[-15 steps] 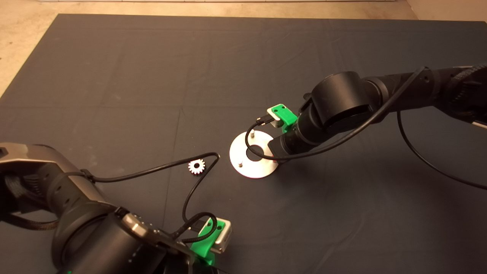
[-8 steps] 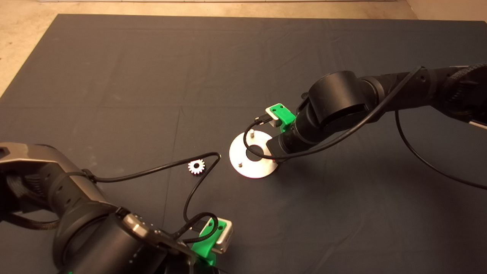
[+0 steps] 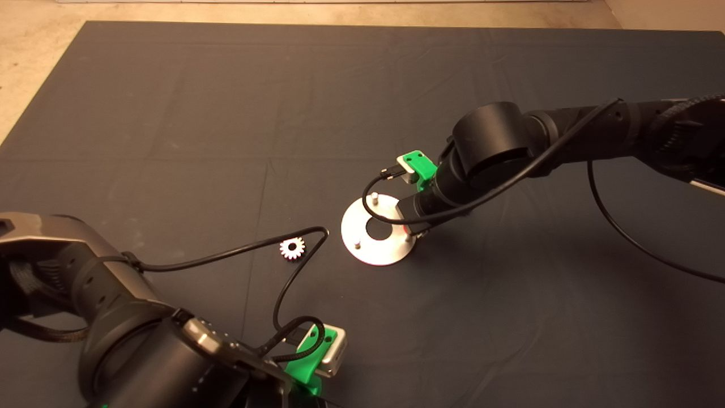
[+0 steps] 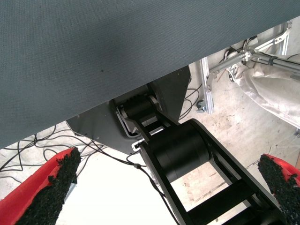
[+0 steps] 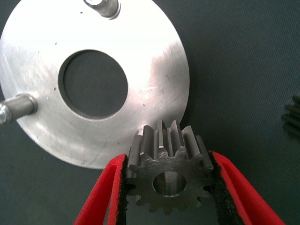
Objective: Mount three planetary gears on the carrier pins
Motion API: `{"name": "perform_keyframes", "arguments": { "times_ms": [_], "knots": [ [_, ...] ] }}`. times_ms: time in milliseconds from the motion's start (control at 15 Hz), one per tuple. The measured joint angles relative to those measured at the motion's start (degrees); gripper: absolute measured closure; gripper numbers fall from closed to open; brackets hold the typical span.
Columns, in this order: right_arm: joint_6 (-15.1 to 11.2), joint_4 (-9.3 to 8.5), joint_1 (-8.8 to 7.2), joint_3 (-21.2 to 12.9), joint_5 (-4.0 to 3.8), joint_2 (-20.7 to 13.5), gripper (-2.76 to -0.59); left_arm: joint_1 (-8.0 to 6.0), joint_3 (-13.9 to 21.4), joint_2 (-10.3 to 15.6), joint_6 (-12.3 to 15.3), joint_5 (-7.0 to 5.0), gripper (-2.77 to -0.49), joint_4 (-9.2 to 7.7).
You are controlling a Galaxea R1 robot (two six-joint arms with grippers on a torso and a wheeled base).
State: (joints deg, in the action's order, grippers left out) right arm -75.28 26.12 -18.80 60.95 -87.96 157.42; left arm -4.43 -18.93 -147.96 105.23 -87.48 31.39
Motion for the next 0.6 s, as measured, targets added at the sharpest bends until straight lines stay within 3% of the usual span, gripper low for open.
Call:
{"name": "perform_keyframes", "arguments": {
  "times_ms": [267,600],
  "knots": [
    [0.02,0.13,0.85,1.51,0.06,2.15,-1.01,0.0,0.0,0.0,0.0,0.0,-2.76,0.05],
    [0.04,0.13,0.86,1.54,0.11,2.31,-1.01,0.0,0.0,-0.02,0.01,0.0,-2.76,0.11]
  ]
}}
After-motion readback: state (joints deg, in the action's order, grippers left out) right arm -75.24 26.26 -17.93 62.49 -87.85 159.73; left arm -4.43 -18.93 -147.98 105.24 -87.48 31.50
